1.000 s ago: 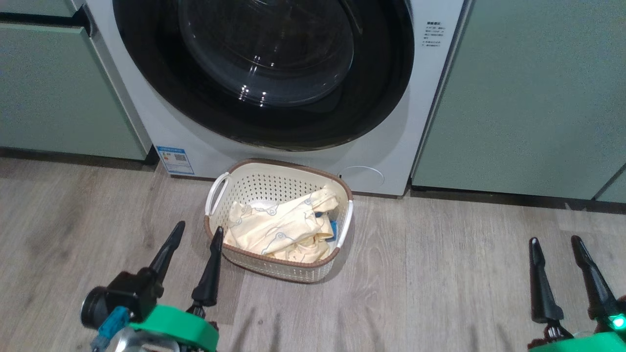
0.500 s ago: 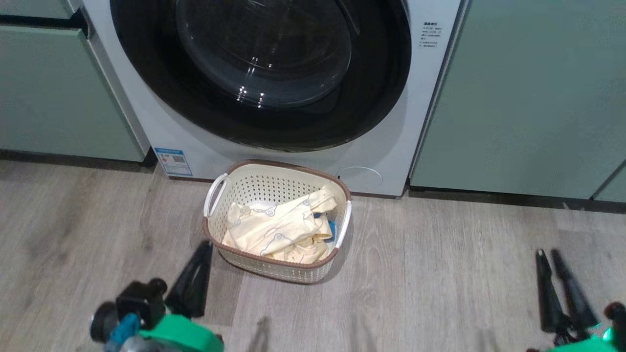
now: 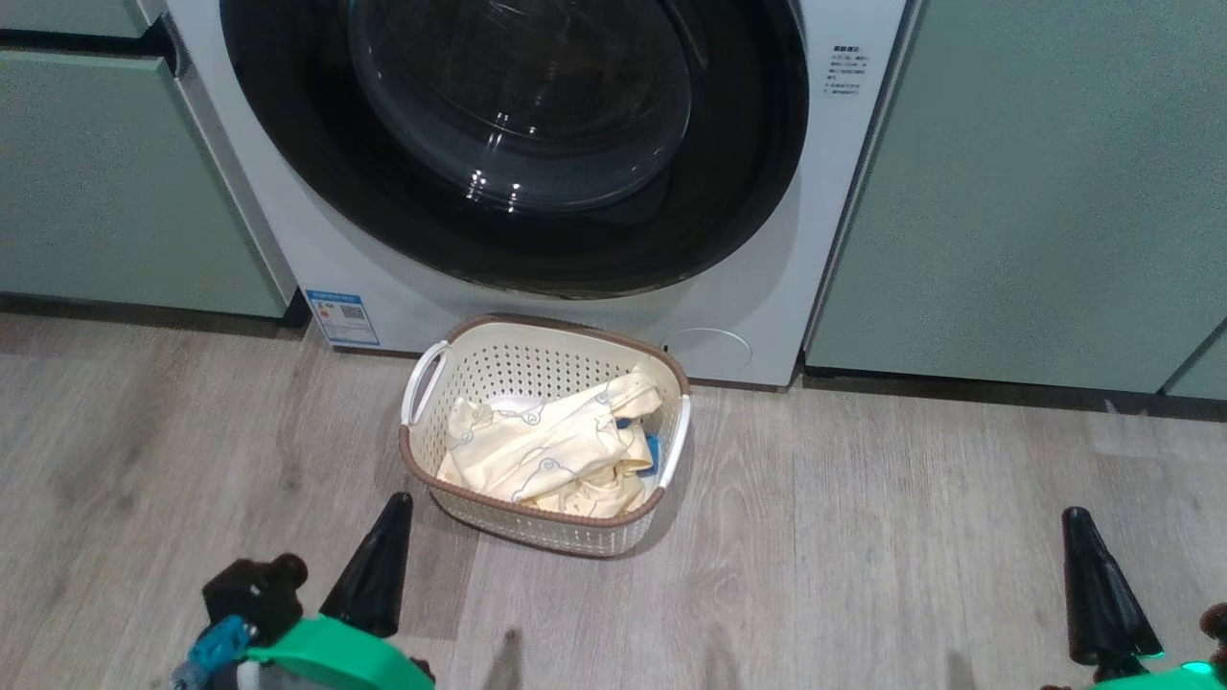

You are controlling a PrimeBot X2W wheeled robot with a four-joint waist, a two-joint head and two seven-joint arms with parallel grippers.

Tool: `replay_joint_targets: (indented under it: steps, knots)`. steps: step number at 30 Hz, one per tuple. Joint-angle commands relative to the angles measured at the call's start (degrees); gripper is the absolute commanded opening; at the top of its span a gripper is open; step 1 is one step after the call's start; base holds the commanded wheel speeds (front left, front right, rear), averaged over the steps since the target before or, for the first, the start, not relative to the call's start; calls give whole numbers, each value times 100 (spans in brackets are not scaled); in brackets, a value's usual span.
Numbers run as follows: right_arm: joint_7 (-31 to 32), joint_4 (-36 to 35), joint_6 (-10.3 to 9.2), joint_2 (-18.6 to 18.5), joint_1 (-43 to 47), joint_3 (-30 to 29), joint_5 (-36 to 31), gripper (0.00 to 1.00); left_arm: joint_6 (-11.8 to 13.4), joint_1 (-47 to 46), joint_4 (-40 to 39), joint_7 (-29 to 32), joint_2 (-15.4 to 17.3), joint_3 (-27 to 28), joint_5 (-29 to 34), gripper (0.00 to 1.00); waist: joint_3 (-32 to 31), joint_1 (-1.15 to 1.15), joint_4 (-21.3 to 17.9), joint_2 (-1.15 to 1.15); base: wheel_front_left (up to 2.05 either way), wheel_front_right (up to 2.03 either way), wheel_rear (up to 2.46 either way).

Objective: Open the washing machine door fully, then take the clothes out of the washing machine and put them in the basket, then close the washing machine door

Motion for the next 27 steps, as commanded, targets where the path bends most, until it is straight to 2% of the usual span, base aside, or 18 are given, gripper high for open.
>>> replay_joint_targets:
  steps: [1, 27]
  knots:
    - [40, -145, 1, -73, -254, -17, 170, 0, -47, -253, -141, 17, 49, 74, -155, 0, -1, 0, 2, 0, 0, 0, 0]
    - [405, 166, 3, -143, -551, -41, 1959, 0, -279, -508, 165, 364, 29, 208, -1888, 0, -21, 0, 36, 0, 0, 0, 0]
